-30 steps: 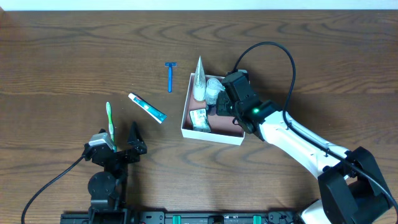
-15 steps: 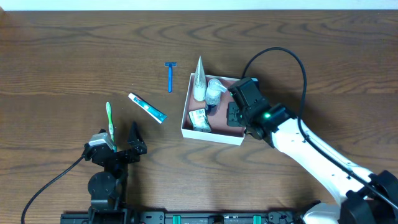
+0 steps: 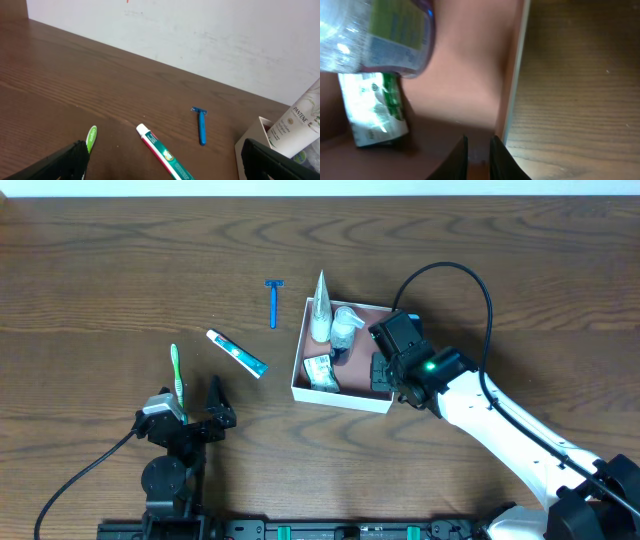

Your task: Pack container

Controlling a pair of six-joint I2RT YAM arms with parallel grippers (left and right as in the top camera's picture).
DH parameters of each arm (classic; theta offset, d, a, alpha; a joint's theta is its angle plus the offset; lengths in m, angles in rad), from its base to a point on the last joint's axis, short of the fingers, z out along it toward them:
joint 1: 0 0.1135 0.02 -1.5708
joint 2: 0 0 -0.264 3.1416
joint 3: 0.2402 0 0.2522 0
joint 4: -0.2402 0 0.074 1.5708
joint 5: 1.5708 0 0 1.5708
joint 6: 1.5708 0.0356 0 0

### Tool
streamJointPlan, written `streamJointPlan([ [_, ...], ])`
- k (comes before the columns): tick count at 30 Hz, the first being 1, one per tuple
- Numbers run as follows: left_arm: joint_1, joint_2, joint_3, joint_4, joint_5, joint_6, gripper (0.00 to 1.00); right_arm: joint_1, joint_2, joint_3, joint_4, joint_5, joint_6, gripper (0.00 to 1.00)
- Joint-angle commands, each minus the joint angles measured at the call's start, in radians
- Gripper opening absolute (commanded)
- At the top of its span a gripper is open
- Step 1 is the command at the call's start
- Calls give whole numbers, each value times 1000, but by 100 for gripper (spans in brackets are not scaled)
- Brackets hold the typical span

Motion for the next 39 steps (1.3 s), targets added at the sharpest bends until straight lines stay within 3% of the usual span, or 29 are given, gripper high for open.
streamJointPlan([
  [1, 3, 0, -24, -32, -7, 10, 98, 2, -8, -1, -21, 55, 13, 15],
  [9, 3, 0, -24, -32, -7, 10, 98, -8, -8, -1, -55, 136, -8, 20],
  [20, 3, 0, -24, -32, -7, 10, 98, -57, -26, 10, -21, 77, -121, 21],
  [28, 3, 0, -24, -32, -7, 10, 98, -50, -203, 120, -62, -42, -182, 38],
  [33, 3, 0, -24, -32, -7, 10, 98, -129, -287, 130, -118, -1, -182, 39],
  [39, 3, 0, -24, -32, -7, 10, 98, -242, -256, 97, -194, -1, -180, 37],
])
